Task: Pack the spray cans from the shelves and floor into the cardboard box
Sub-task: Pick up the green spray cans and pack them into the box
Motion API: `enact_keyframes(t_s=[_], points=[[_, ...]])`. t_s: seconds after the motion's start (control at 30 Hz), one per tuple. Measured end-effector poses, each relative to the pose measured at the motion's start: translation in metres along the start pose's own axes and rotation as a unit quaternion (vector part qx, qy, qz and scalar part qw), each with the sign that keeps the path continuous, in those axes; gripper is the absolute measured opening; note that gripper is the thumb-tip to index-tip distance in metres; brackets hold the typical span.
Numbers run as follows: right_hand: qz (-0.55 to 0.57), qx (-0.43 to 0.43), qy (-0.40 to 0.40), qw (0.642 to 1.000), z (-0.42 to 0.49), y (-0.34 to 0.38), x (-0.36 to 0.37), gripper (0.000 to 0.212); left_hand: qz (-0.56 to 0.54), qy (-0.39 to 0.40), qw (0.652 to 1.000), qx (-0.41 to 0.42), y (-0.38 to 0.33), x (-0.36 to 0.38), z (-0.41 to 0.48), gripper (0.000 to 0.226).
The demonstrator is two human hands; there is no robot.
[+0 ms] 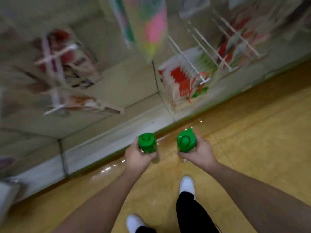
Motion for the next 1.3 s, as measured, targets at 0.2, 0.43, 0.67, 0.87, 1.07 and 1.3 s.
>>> enact_keyframes(t_s=[0.2,0.43,0.67,0.87,1.07,1.3], points=[[0.002,-0.11,0.028,0.994,-0.091,0.16,-0.056,0.073,0.0,-0.068,0.994,0.091,-0.074,-0.154,-0.085,0.073],[0.093,-0.26,0.034,0.961,-0.219,0.323,-0.059,0.06,-0.059,-0.129,0.97,0.197,-0.078,-0.324,-0.202,0.071],[0.203,-0.317,0.056,0.925,-0.317,0.439,-0.023,0.06,-0.138,-0.237,0.92,0.281,-0.047,-0.473,-0.316,0.058],[0.202,-0.395,0.133,0.886,-0.392,0.525,0.05,0.043,-0.223,-0.396,0.853,0.256,0.015,-0.566,-0.387,0.054],[0.194,-0.446,0.25,0.837,-0.452,0.605,0.157,0.053,-0.197,-0.523,0.81,0.177,0.1,-0.634,-0.455,0.056],[0.165,-0.478,0.405,0.762,-0.532,0.676,0.311,0.047,-0.158,-0.642,0.749,0.032,0.223,-0.69,-0.543,0.06]])
Point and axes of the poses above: each hand's wrist, its own z-axis towards the middle knuckle, its own x-axis out of the palm, y = z × x, the point moved 3 cm from there along z, towards the middle knuckle, and after that the axes turned 2 degrees about z, right-handed, at the moved point
